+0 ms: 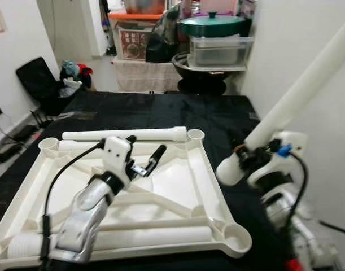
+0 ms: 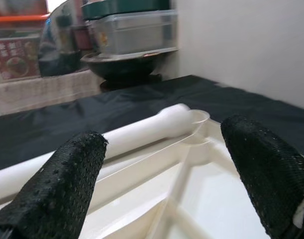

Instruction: Building children table

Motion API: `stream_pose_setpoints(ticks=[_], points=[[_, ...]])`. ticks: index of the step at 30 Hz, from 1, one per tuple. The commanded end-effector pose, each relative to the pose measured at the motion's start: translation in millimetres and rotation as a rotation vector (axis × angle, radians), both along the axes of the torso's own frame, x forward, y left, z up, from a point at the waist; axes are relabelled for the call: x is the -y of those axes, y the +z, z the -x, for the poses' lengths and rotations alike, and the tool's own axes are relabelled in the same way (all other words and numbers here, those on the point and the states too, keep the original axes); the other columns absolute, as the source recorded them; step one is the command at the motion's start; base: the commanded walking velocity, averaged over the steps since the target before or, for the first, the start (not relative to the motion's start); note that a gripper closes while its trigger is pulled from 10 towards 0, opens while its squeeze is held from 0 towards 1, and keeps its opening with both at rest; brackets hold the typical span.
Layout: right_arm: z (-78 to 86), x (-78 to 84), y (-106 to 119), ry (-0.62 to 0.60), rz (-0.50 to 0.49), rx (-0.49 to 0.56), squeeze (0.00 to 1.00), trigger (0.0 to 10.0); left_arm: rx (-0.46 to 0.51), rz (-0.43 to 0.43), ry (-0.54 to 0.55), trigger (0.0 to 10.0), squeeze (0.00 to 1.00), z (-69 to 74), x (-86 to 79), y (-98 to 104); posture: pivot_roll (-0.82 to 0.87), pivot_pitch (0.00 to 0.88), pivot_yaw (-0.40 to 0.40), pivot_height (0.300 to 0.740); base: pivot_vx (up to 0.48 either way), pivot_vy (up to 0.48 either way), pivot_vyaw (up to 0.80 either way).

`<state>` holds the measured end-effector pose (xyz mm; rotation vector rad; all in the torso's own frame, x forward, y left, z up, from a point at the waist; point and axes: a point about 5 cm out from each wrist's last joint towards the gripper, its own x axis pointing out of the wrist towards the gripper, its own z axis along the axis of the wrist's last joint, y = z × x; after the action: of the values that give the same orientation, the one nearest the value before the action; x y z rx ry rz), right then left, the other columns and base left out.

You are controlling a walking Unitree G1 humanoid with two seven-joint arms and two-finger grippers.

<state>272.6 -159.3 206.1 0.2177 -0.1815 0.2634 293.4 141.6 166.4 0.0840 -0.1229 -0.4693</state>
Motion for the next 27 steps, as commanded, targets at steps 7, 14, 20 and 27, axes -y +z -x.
stream_pose_setpoints(ticks=[7, 14, 20, 27], points=[[5.2, 0.8, -3, -0.039, 0.017, -0.028, 0.0, 0.0, 0.01, 0.007, 0.004, 10.0, 0.0, 0.9, 7.3, 1, 0.03, 0.0, -0.046, 0.74, 0.0, 0.0, 0.0], [5.2, 4.4, -10, -0.097, 0.02, -0.081, 0.0, 3.1, 0.009, -0.008, -0.017, 10.0, 0.0, 7.3, 16.7, -3, 0.04, 0.0, -0.048, 0.74, 0.0, 0.0, 0.0], [-2.2, 16.0, -22, -0.203, 0.042, -0.194, 0.0, 10.0, 0.005, -0.014, -0.002, 10.0, 0.0, 4.9, 13.1, -4, 0.03, 0.0, -0.048, 0.74, 0.0, 0.0, 0.0], [1.0, 29.2, -24, -0.248, -0.147, -0.237, 0.0, 10.0, -0.005, -0.005, 0.019, 10.0, 0.0, 5.0, 11.3, -6, 0.02, 0.0, -0.045, 0.74, 0.0, 0.0, 0.0]])
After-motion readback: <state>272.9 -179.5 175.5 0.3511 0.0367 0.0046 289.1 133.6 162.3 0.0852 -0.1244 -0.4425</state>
